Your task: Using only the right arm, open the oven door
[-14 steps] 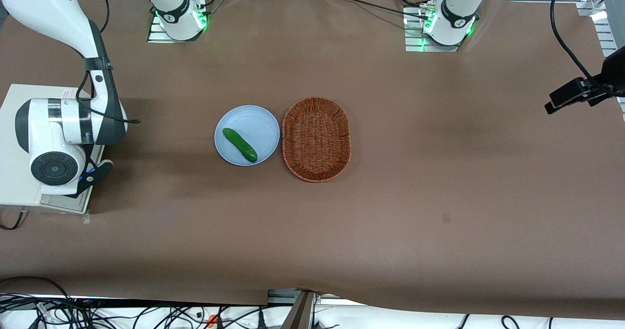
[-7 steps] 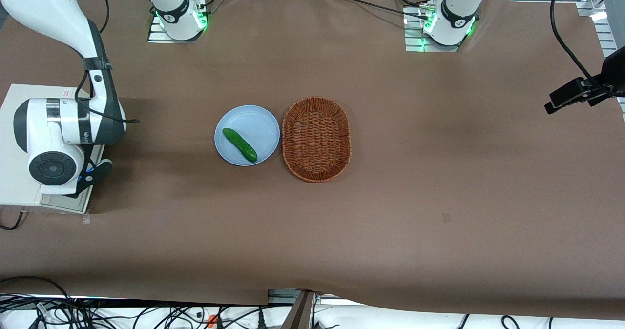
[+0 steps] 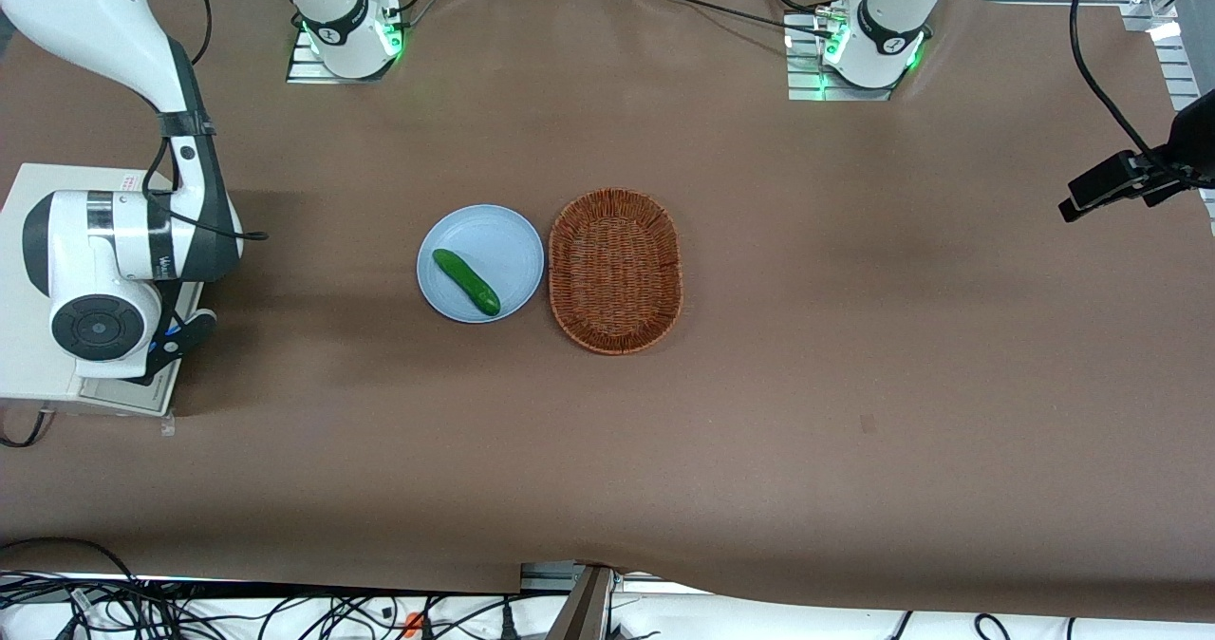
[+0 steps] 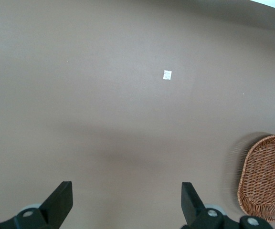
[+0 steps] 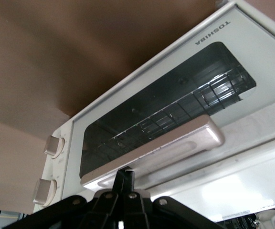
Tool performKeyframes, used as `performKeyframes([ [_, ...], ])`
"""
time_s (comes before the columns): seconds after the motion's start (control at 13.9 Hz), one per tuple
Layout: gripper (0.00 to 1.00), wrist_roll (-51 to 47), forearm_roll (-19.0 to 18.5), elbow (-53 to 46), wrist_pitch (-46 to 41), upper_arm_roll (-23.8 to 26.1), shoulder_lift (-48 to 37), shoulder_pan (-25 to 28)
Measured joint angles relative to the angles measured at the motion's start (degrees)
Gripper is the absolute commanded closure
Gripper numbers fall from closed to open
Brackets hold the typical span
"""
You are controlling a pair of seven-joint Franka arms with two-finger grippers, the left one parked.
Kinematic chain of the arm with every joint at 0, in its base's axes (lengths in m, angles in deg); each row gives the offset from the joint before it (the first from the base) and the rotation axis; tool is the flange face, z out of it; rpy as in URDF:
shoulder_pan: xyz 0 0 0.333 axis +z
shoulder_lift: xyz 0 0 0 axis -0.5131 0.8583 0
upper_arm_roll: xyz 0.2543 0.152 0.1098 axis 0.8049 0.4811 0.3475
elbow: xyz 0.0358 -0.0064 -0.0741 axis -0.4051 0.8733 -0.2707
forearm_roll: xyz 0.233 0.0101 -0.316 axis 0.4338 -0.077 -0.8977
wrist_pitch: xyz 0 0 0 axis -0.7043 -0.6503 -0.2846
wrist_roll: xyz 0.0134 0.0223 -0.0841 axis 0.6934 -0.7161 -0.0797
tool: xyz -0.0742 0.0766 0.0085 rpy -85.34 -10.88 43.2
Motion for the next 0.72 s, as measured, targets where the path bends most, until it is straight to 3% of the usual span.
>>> performKeyframes([
  [0.72, 1.00, -1.98, 5.77, 0.01, 0.98, 0.71, 0.10, 0.81],
])
